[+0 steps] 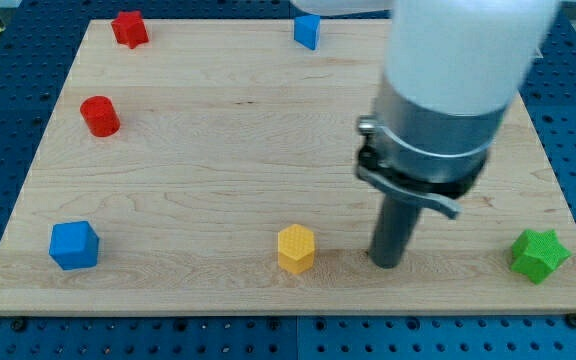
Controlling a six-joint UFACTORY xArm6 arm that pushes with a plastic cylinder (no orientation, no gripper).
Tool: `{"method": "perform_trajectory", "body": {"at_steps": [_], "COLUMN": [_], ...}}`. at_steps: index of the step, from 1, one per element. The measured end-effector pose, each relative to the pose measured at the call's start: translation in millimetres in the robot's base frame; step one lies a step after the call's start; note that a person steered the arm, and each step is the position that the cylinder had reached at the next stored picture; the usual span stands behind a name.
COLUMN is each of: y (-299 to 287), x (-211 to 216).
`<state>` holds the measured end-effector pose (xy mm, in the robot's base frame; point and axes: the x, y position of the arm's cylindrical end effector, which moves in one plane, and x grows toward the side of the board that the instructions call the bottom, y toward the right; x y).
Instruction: Move the green star toward the center of the board
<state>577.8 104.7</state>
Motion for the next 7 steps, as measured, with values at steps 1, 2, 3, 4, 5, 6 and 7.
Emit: {"method": "perform_trajectory", "body": {"at_steps": [1,2,3,4,5,6,7], "y": [51.0,76.7,100.6,144.0,163.1,159.5,152.2], "x": [17.2,39.4,39.8,40.2,39.6,39.6,39.0]}}
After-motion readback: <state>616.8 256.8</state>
